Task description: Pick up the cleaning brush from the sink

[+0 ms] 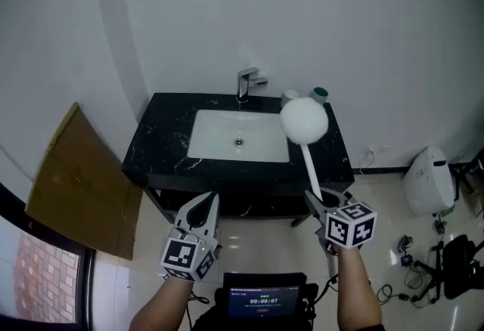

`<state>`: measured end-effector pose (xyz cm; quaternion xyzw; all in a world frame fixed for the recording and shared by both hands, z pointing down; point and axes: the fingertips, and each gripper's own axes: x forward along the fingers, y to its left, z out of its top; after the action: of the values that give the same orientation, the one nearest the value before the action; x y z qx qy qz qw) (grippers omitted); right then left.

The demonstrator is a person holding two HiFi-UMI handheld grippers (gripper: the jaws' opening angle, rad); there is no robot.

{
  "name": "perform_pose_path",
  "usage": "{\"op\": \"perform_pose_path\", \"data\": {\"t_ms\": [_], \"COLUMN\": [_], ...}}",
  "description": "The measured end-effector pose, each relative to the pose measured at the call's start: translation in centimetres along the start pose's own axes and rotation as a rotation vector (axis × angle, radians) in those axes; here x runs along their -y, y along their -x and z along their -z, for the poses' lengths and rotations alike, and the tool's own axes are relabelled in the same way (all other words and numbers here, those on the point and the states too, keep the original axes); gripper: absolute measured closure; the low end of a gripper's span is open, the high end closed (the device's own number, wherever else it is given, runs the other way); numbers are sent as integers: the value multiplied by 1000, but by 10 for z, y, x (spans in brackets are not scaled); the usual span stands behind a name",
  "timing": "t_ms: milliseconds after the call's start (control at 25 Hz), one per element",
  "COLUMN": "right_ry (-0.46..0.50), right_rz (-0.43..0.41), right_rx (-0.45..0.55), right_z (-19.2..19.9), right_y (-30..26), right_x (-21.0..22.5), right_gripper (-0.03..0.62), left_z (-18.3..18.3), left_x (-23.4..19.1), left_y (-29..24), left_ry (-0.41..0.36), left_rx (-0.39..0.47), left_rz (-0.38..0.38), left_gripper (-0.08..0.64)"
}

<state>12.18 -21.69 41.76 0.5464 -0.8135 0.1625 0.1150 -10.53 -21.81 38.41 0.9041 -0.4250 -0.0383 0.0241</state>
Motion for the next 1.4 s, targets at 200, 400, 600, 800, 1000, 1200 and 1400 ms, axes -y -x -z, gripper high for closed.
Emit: {"op": "perform_pose_path", "data": {"t_ms": [200, 400, 600, 800, 1000, 1200, 1400], "right_ry": [20, 30, 23, 38, 36, 29, 30], "right_rz": [-12, -84, -126, -103, -65, -31, -22], "right_rx": [119, 138, 166, 207, 207, 232, 235], "right_z": [27, 57, 66, 67, 74, 72, 74], "right_y": [99, 168, 199, 211, 218, 223, 225], "right_x": [7, 29, 37, 37, 30, 27, 23], "right_gripper": [540, 540, 540, 540, 540, 540, 540], "left_z": [12, 22, 18, 26, 21, 19, 19], "left_x": [84, 171, 216, 228, 216, 209, 208], "left_y": [22, 31, 43, 61, 73, 74, 77], "left_ry": [-21, -21, -71, -82, -47, -35, -39], "left_rx": [-23, -36, -53, -69, -70, -72, -65], "left_rz": [-54, -109, -119, -133, -162, -169, -170], "left_gripper": [554, 554, 554, 554, 554, 554, 555]}}
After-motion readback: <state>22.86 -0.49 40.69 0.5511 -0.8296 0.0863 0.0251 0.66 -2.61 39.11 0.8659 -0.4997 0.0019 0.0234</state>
